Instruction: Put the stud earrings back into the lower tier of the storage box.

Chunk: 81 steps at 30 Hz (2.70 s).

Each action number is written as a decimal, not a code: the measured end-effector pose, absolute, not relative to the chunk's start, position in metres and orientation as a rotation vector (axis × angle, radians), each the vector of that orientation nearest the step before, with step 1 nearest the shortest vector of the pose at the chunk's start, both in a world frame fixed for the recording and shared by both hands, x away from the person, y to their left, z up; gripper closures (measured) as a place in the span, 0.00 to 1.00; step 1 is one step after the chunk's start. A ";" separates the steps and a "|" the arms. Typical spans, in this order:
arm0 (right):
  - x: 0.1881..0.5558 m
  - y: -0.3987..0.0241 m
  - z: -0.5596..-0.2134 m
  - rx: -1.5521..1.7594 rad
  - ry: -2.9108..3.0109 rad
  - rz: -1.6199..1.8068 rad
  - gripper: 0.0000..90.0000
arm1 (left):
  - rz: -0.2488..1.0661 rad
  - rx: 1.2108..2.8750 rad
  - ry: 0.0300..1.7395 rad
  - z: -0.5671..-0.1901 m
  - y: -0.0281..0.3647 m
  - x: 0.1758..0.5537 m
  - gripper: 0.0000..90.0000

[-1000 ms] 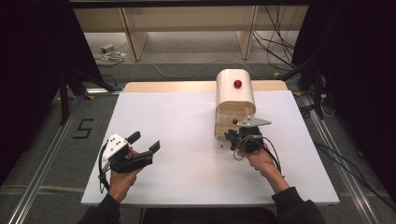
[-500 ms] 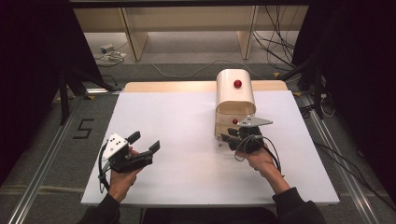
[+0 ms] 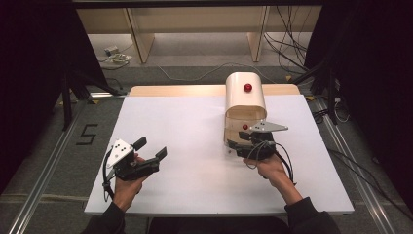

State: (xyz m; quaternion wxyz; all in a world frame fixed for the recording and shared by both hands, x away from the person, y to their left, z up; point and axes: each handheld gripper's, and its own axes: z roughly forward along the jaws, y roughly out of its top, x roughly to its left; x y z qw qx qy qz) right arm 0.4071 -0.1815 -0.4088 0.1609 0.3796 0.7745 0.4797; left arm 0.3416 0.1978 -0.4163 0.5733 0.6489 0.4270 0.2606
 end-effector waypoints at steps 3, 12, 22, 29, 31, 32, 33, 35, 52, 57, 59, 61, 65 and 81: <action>0.406 -0.181 -0.409 1.097 2.215 1.363 0.45 | 0.611 1.529 0.997 -0.416 0.198 0.341 0.17; 0.403 -0.184 -0.409 1.092 2.191 1.385 0.43 | 0.609 1.529 0.997 -0.416 0.198 0.341 0.17; 0.400 -0.189 -0.408 1.111 2.144 1.415 0.41 | 0.610 1.531 0.994 -0.416 0.198 0.341 0.17; 0.398 -0.192 -0.409 1.136 2.120 1.415 0.38 | 0.610 1.532 0.994 -0.416 0.198 0.341 0.17; 0.398 -0.193 -0.410 1.148 2.113 1.408 0.35 | 0.609 1.531 0.995 -0.416 0.198 0.341 0.17; 0.398 -0.193 -0.410 1.148 2.112 1.403 0.34 | 0.608 1.531 0.995 -0.416 0.198 0.341 0.17; 0.398 -0.193 -0.411 1.152 2.113 1.400 0.33 | 0.608 1.531 0.995 -0.416 0.198 0.341 0.17; 0.397 -0.194 -0.411 1.166 2.113 1.391 0.32 | 0.608 1.531 0.994 -0.416 0.198 0.341 0.17; 0.388 -0.202 -0.416 1.157 2.093 1.419 0.27 | 0.602 1.537 0.992 -0.416 0.196 0.342 0.17; 0.386 -0.204 -0.419 1.142 2.090 1.425 0.27 | 0.596 1.548 0.986 -0.416 0.194 0.343 0.17; 0.385 -0.205 -0.420 1.142 2.088 1.424 0.27 | 0.598 1.553 0.982 -0.416 0.193 0.344 0.17; 0.384 -0.206 -0.421 1.136 2.088 1.427 0.27 | 0.598 1.554 0.982 -0.416 0.192 0.344 0.17; 0.382 -0.208 -0.422 1.145 2.085 1.428 0.27 | 0.592 1.561 0.974 -0.416 0.191 0.344 0.17; 0.372 -0.206 -0.429 1.107 2.126 1.398 0.28 | 0.531 1.617 0.928 -0.418 0.186 0.345 0.17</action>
